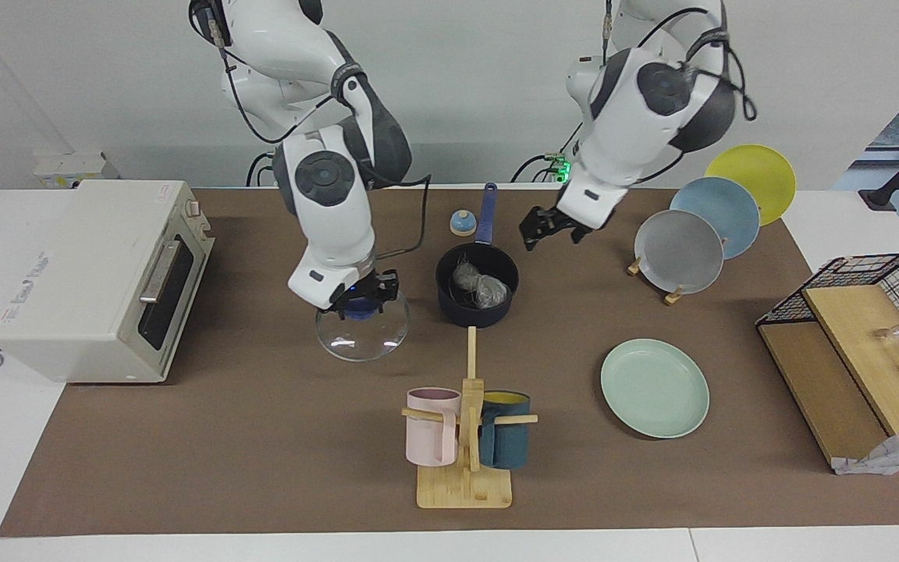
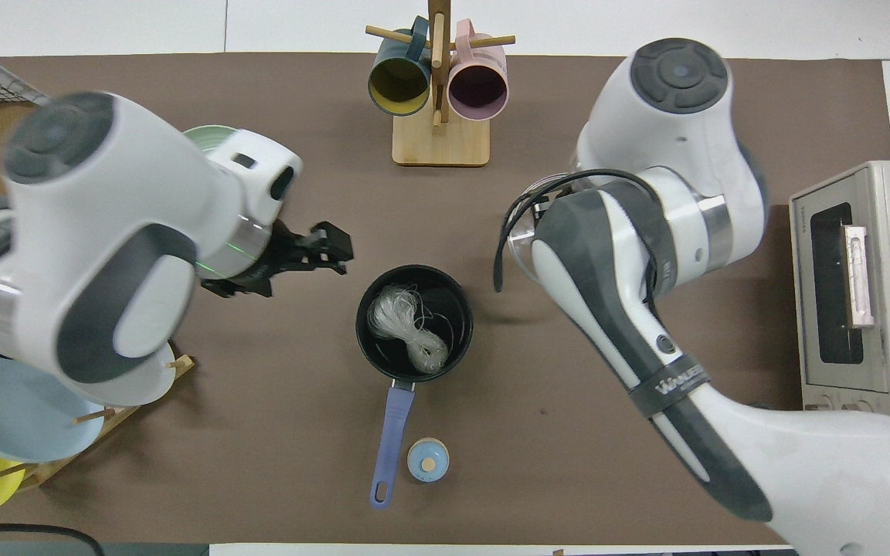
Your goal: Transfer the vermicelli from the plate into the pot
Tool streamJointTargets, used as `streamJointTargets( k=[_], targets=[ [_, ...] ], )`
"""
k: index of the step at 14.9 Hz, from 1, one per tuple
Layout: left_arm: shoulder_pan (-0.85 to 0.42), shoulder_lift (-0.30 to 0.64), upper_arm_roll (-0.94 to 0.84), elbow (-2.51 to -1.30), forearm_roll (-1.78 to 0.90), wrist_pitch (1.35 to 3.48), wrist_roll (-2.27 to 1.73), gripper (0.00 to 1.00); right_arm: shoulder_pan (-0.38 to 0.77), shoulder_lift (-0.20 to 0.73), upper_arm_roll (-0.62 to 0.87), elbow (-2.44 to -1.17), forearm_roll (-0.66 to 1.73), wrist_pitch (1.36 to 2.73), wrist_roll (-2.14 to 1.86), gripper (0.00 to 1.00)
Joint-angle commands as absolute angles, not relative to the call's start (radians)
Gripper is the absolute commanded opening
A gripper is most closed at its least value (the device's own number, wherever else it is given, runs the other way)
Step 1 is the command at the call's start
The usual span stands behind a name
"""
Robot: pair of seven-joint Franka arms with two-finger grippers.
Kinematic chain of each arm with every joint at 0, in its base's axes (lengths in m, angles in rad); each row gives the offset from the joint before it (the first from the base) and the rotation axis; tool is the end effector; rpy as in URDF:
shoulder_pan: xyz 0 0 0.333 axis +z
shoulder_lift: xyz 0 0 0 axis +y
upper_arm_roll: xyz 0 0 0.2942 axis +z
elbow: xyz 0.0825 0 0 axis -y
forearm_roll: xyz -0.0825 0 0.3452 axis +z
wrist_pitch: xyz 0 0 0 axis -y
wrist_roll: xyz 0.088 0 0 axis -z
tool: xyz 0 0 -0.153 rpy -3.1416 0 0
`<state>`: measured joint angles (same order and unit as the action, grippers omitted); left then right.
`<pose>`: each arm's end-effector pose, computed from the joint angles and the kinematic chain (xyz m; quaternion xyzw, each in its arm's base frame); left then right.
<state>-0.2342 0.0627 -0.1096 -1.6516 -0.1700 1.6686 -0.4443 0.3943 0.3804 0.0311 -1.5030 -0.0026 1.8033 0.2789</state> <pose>0.4963 -0.2022 0.4993 0.9941 0.0602 -0.0545 0.0723 0.5613 0.2517 0.3884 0.9966 0.0726 -0.0391 0.0095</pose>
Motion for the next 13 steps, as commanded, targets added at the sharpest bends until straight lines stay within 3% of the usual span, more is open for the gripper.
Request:
streamJointTargets(
  k=[1, 6, 8, 13],
  targets=[
    [-0.118, 0.055, -0.118, -1.597, -0.100, 1.583, -0.237, 1.00, 0.478, 0.391, 0.028, -1.476, 0.003, 1.798, 0.429, 0.47],
    [-0.041, 0.011, -0.118, -1.652, -0.052, 1.585, -0.091, 1.00, 0.621, 0.403, 0.028, -1.466, 0.002, 1.862, 0.641, 0.45],
    [-0.038, -0.014, -0.117, -1.696, -0.052, 1.597, -0.091, 1.00, 0.653, 0.408, 0.028, -1.482, 0.000, 1.881, 0.696, 0.45],
    [-0.031, -0.014, -0.117, -1.680, -0.048, 1.598, -0.104, 1.00, 0.684, 0.420, 0.028, -1.505, -0.002, 1.894, 0.721, 0.45]
  ],
)
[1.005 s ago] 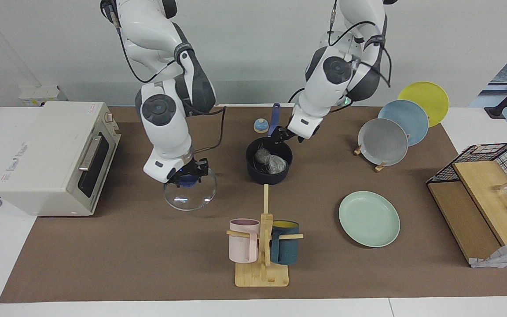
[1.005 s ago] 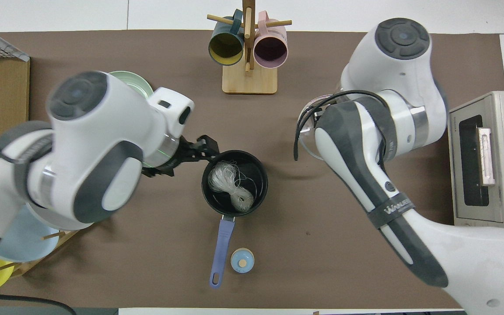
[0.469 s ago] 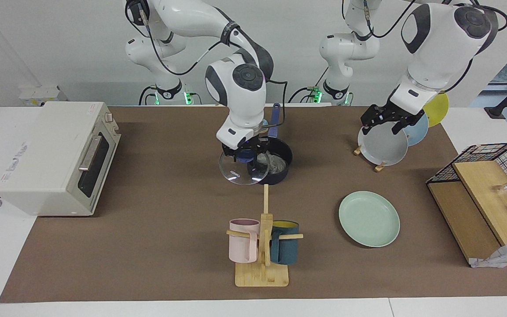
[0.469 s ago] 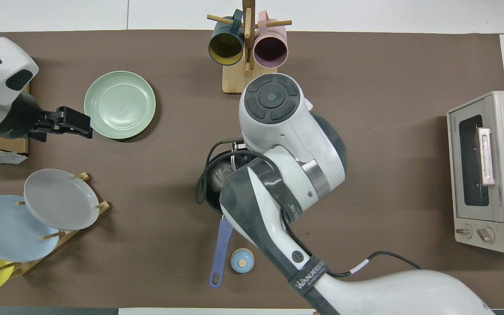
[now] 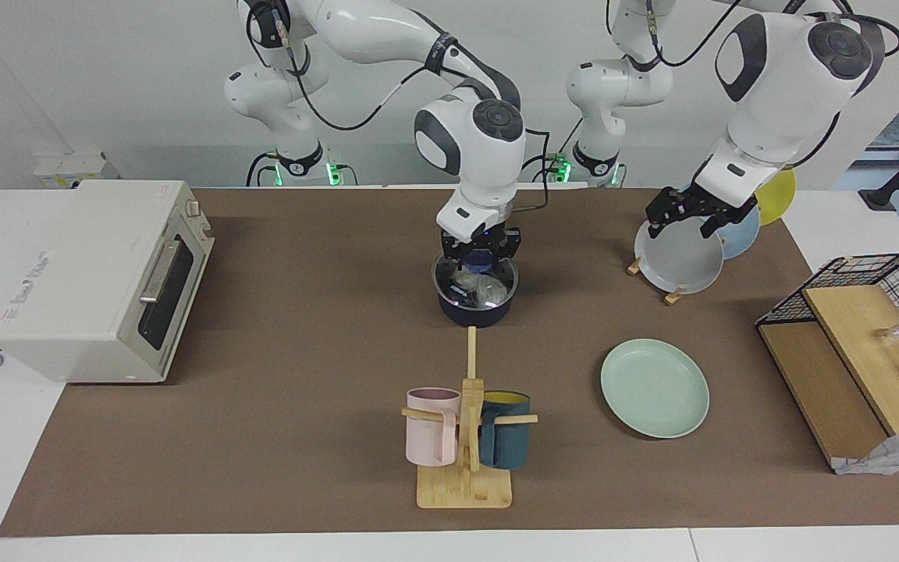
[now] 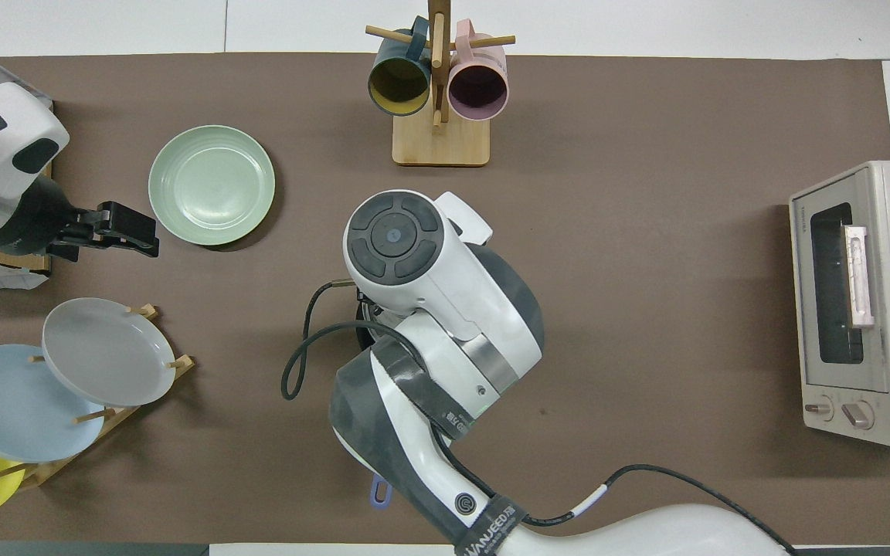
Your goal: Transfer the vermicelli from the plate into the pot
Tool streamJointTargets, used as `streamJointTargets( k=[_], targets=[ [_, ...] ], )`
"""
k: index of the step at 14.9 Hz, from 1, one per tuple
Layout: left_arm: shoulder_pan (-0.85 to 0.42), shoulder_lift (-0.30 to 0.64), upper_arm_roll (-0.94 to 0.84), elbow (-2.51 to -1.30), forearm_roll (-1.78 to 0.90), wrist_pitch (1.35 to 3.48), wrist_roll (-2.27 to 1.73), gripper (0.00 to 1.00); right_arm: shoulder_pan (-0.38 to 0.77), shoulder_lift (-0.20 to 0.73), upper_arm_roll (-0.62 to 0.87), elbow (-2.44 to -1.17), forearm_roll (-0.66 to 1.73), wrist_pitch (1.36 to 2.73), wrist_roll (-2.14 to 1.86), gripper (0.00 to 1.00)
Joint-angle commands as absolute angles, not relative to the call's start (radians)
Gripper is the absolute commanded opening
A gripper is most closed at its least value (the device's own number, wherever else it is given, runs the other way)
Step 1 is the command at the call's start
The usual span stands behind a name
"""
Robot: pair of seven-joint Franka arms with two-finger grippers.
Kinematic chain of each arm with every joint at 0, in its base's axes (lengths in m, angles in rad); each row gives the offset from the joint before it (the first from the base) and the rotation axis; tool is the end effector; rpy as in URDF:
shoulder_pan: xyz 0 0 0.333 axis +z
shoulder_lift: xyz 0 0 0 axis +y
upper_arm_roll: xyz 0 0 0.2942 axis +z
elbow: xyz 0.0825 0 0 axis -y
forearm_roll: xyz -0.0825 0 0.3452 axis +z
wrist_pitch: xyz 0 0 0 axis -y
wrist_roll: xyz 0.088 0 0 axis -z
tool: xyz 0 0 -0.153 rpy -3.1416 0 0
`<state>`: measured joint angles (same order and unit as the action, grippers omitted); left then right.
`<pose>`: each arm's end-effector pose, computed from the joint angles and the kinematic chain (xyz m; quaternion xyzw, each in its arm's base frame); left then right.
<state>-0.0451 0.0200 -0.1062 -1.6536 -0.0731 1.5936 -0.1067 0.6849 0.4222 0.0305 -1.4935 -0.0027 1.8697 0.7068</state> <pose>0.5082 -0.0882 0.5131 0.9983 -0.0200 -0.0444 0.0321 0.4768 0.4110 0.3717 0.9997 0.0035 -0.0206 0.0112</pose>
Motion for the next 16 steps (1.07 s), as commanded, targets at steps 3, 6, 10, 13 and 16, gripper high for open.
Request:
streamJointTargets(
  k=[3, 6, 10, 13, 16],
  targets=[
    [-0.041, -0.014, -0.117, -1.660, 0.014, 1.594, -0.104, 1.00, 0.686, 0.417, 0.029, -1.526, 0.003, 1.905, 0.744, 0.45],
    [-0.044, -0.008, -0.098, -1.611, 0.040, 1.594, -0.100, 1.00, 0.692, 0.417, 0.029, -1.529, 0.014, 1.911, 0.759, 0.45],
    [-0.041, -0.023, -0.095, -1.644, 0.040, 1.650, -0.112, 1.00, 0.701, 0.417, 0.029, -1.531, 0.015, 1.913, 0.761, 0.45],
    [-0.034, -0.095, -0.097, -1.741, 0.040, 1.652, -0.106, 1.00, 0.704, 0.417, 0.029, -1.534, 0.017, 1.925, 0.785, 0.45],
    [-0.044, -0.094, -0.097, -1.738, 0.035, 1.641, -0.107, 1.00, 0.704, 0.411, 0.029, -1.562, 0.017, 1.940, 0.785, 0.45]
  ],
)
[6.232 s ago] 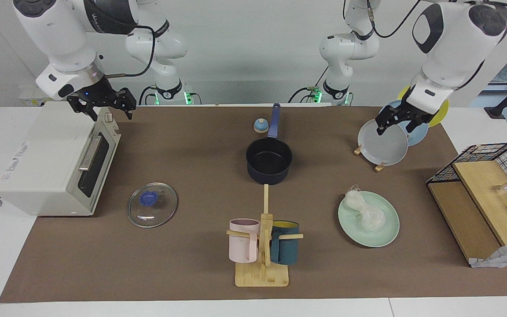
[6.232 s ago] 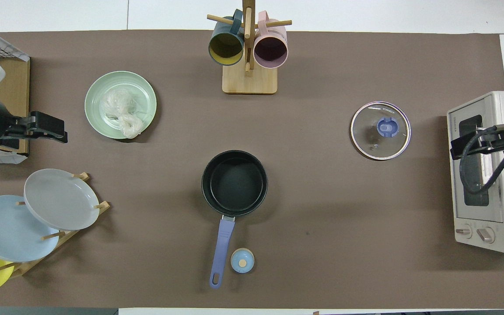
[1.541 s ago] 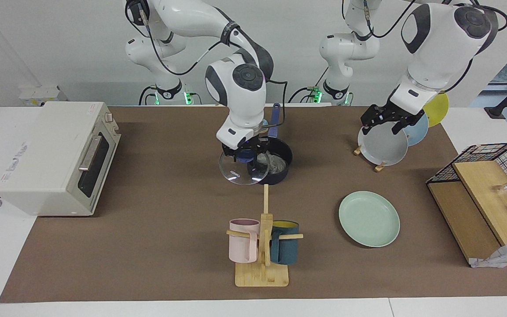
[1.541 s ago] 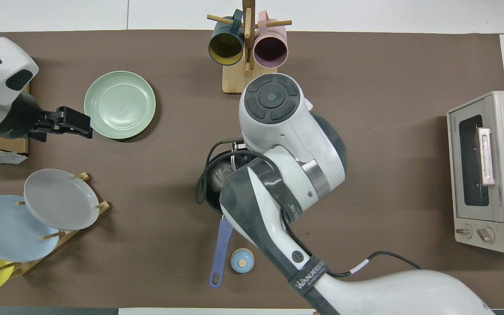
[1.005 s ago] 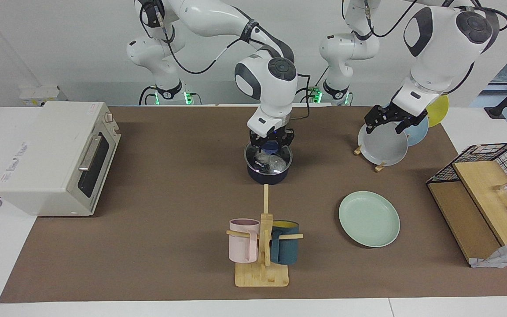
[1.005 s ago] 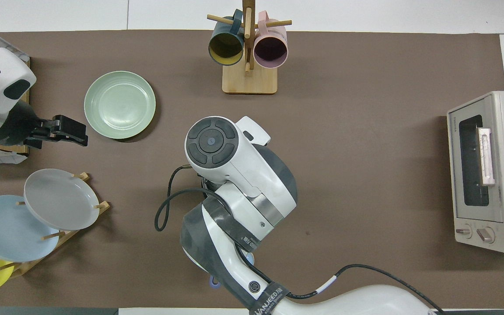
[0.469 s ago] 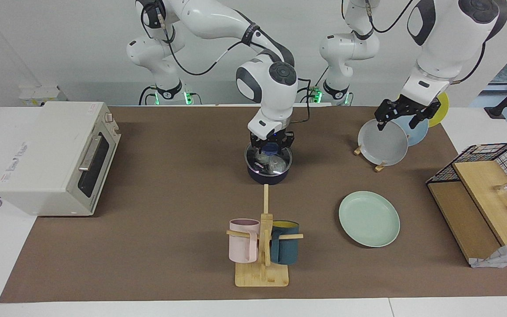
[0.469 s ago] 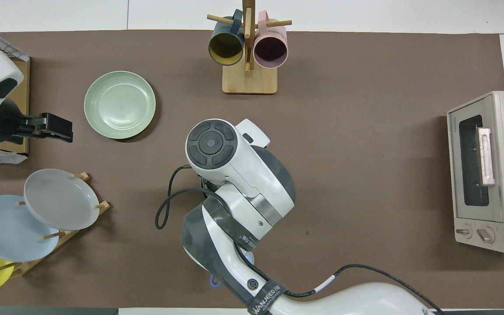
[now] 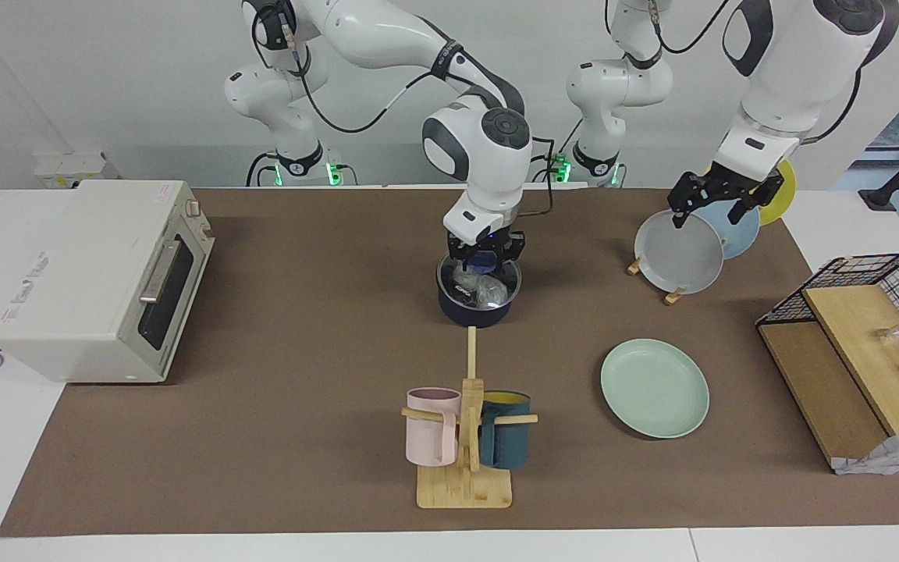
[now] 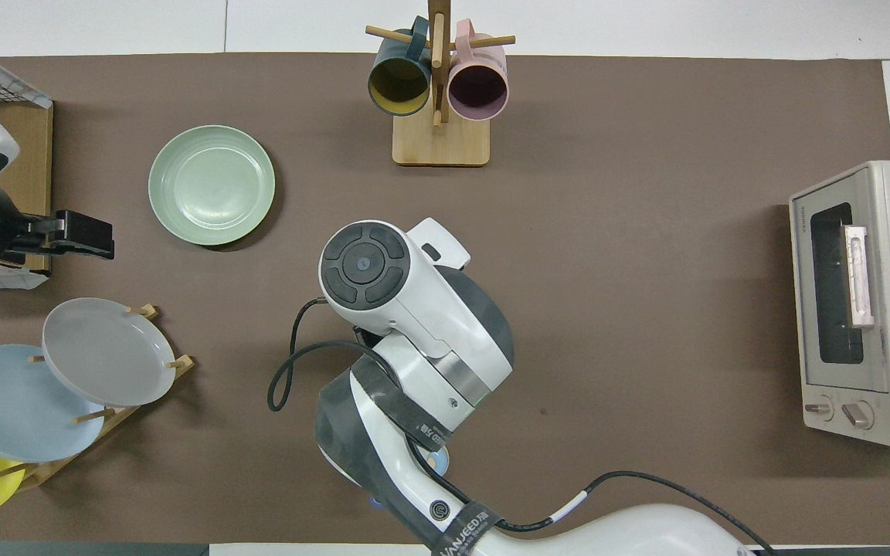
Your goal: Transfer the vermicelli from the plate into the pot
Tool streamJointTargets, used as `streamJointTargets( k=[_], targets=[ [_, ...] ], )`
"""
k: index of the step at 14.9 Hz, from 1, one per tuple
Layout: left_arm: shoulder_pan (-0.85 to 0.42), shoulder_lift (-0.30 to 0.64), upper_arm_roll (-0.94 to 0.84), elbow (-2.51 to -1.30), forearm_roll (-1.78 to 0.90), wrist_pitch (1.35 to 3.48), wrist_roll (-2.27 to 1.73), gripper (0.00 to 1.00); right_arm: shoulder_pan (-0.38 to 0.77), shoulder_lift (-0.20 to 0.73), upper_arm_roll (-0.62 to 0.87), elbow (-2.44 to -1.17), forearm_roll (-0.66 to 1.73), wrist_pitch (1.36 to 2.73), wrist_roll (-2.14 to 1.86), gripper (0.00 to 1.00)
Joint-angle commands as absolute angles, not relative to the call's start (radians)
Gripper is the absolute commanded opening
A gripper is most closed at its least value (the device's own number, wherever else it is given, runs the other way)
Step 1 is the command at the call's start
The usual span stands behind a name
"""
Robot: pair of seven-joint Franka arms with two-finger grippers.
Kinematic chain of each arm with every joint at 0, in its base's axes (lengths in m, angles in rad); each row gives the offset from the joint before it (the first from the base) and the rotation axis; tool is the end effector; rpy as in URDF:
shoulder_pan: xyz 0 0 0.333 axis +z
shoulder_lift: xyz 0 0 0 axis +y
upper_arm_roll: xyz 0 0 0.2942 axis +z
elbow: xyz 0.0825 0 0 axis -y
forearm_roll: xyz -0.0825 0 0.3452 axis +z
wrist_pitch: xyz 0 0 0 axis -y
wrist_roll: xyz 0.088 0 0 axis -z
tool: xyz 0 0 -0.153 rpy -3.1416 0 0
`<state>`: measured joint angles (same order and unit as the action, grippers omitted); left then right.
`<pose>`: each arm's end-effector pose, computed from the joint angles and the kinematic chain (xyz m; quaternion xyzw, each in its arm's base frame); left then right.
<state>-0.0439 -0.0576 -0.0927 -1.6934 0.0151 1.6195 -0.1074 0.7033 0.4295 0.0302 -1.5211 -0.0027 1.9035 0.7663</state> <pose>0.4963 -0.0670 0.5369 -0.9998 0.0149 0.0070 0.0111 0.4691 0.4196 0.3579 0.9996 -0.0171 -0.0206 0.0123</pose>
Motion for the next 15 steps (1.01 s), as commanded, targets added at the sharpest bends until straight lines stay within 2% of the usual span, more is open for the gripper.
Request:
streamJointTargets(
  k=[1, 5, 15],
  targets=[
    [-0.046, -0.091, -0.094, -1.732, 0.029, 1.635, -0.109, 1.00, 0.704, 0.410, 0.029, -1.565, 0.017, 1.942, 0.785, 0.46],
    [-0.051, -0.057, -0.071, -1.657, -0.023, 1.556, -0.109, 1.00, 0.703, 0.410, 0.031, -1.563, 0.021, 1.934, 0.785, 0.46],
    [-0.034, -0.063, -0.074, -1.666, -0.034, 1.519, -0.095, 1.00, 0.695, 0.411, 0.032, -1.563, 0.063, 1.924, 0.787, 0.46]
  ],
)
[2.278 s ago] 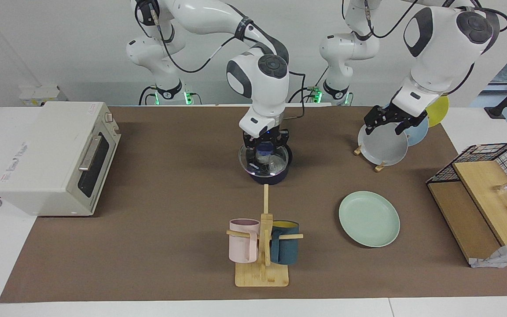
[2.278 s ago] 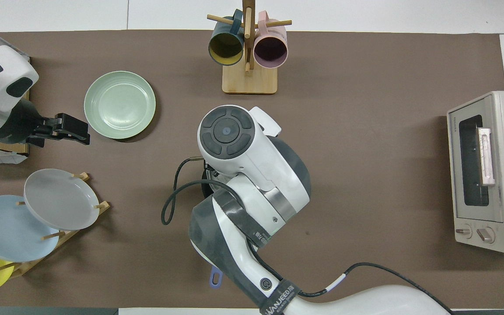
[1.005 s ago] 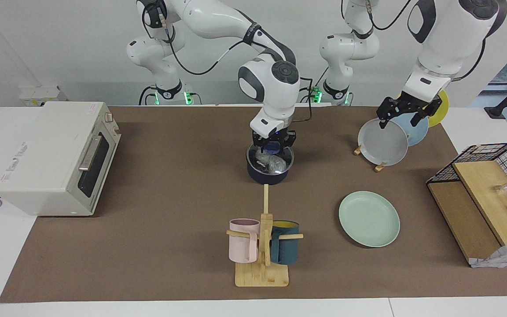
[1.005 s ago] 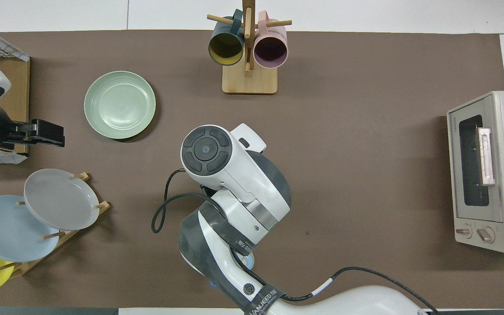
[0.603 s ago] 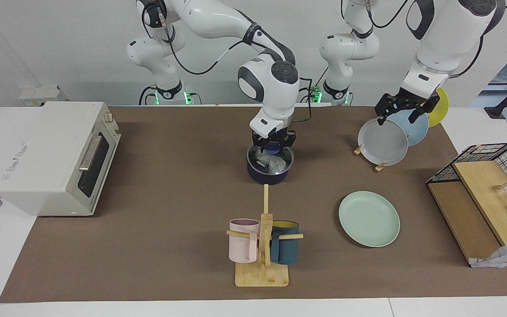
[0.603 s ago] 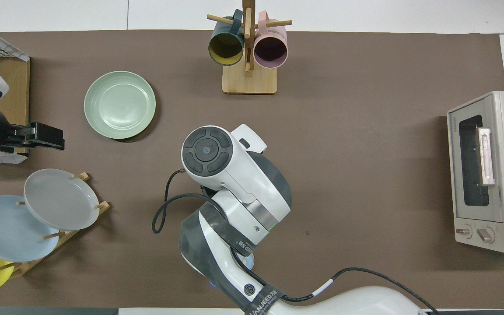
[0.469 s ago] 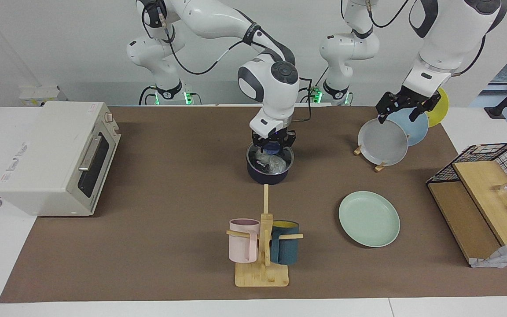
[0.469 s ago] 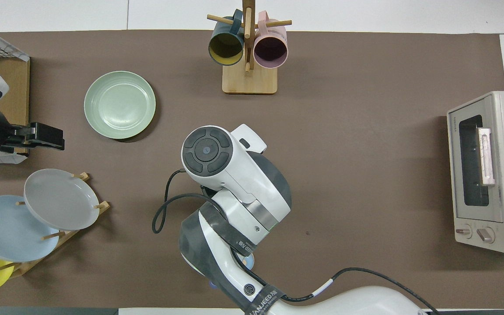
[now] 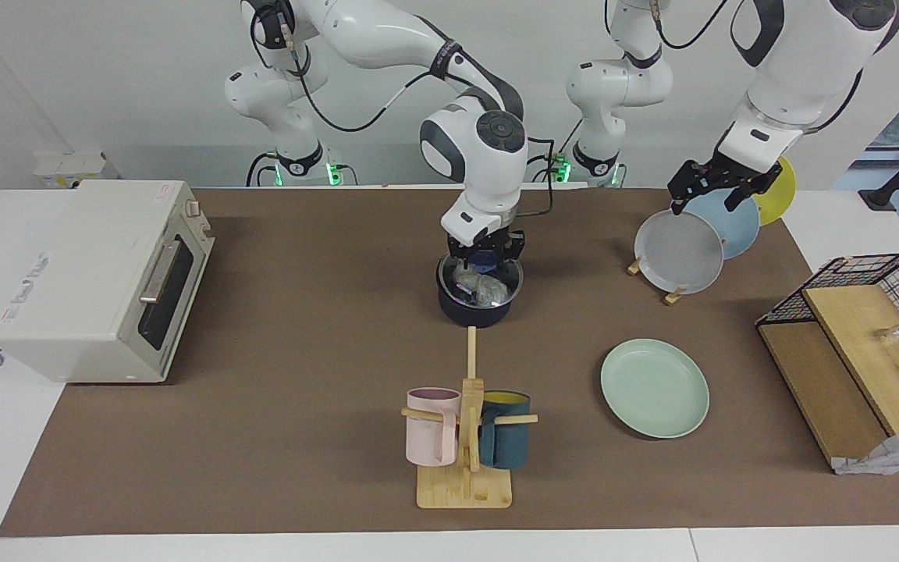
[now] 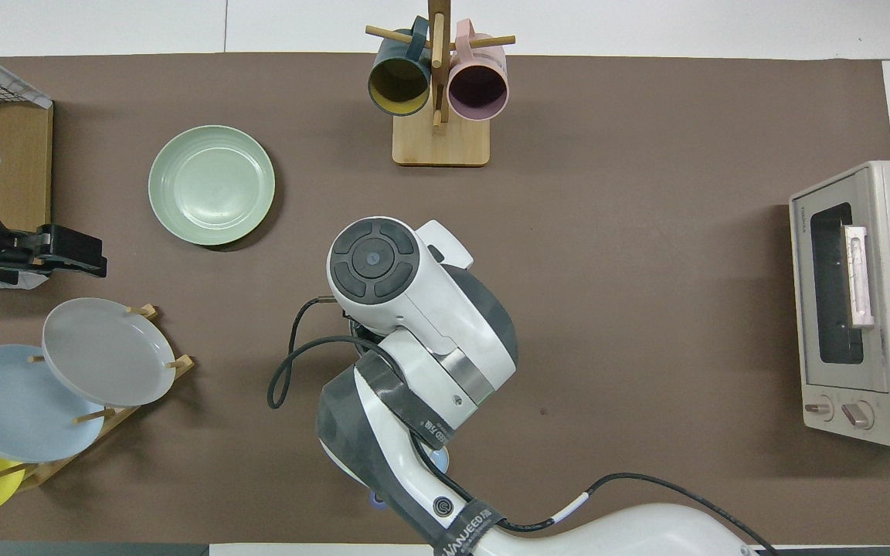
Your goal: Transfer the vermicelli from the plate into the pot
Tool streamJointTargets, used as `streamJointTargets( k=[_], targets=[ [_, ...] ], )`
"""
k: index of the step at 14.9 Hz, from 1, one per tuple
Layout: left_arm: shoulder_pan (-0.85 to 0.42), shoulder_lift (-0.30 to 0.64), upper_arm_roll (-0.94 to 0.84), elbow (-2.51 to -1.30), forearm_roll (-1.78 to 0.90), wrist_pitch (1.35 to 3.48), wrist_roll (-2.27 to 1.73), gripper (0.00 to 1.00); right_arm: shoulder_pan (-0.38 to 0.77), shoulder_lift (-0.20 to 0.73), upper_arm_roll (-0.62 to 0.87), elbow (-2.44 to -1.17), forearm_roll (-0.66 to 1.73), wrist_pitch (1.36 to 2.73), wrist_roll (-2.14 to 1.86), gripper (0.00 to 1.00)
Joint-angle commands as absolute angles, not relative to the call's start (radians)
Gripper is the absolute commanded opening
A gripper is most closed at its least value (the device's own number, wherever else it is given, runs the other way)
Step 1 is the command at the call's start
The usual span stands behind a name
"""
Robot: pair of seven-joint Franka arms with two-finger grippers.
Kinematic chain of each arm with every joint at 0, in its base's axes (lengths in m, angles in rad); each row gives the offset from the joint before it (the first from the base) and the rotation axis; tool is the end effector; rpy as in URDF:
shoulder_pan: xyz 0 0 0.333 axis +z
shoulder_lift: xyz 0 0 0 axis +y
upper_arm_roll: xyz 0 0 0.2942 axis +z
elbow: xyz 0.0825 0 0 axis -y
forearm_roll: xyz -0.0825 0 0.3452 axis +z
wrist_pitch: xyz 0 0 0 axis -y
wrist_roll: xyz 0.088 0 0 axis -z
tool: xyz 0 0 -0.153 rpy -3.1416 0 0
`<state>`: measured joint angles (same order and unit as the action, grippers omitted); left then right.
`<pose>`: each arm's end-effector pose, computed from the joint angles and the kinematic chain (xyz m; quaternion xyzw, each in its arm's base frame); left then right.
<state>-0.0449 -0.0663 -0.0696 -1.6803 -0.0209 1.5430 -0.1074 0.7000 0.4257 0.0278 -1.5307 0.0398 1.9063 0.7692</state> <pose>0.4846 -0.0599 0.5406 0.9993 -0.0033 -0.0363 0.0042 0.4669 0.4197 0.3565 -0.9990 0.0288 0.0349 0.0009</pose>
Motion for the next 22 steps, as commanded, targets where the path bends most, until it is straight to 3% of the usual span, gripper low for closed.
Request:
streamJointTargets(
  k=[1, 14, 17, 18, 19, 22],
  targets=[
    [-0.032, -0.061, -0.074, -1.663, -0.034, 1.519, -0.095, 1.00, 0.695, 0.410, 0.032, -1.566, 0.063, 1.922, 0.787, 0.46],
    [0.008, -0.023, -0.121, -1.631, -0.029, 1.525, -0.077, 1.00, 0.681, 0.402, 0.032, -1.585, 0.060, 1.898, 0.781, 0.47],
    [0.009, -0.038, -0.120, -1.631, -0.029, 1.531, -0.080, 1.00, 0.681, 0.402, 0.032, -1.583, 0.060, 1.901, 0.782, 0.64],
    [0.009, -0.038, -0.120, -1.626, -0.029, 1.528, -0.080, 1.00, 0.680, 0.402, 0.032, -1.582, 0.060, 1.901, 0.784, 0.89],
    [0.009, -0.038, -0.121, -1.625, -0.029, 1.525, -0.080, 1.00, 0.680, 0.403, 0.031, -1.577, 0.058, 1.902, 0.784, 1.00],
    [0.015, -0.044, -0.123, -1.628, -0.029, 1.529, -0.078, 1.00, 0.645, 0.403, 0.026, -1.542, 0.040, 1.896, 0.775, 1.00]
  ],
)
